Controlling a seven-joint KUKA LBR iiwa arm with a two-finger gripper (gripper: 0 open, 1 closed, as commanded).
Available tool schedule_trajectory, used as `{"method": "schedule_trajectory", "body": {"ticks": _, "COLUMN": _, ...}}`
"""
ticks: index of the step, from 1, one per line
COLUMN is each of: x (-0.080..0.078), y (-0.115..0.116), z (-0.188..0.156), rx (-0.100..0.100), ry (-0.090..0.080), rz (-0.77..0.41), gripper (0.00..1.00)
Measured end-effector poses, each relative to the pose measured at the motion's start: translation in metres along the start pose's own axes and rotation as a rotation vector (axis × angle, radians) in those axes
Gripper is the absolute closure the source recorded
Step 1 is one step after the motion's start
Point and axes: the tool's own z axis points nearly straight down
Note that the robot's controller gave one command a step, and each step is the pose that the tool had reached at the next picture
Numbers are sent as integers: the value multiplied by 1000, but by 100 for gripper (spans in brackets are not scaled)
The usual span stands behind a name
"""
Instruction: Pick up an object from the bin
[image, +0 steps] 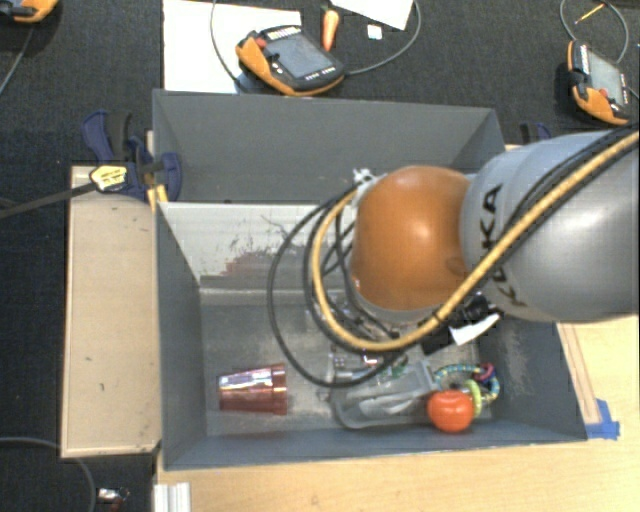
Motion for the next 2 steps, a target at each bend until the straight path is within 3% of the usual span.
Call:
{"method": "schedule_trajectory", "body": {"ticks": 1, "x": -2, "y": -1, "z": -3, "rx": -1, "ry": -7, "rz": 6, "gripper": 0}}
{"method": "schedule_trajectory", "body": {"ticks": 2, "x": -5, "y": 64, "z": 128, "rx": -1, "ry": -2, "rz": -131, "gripper": 0}}
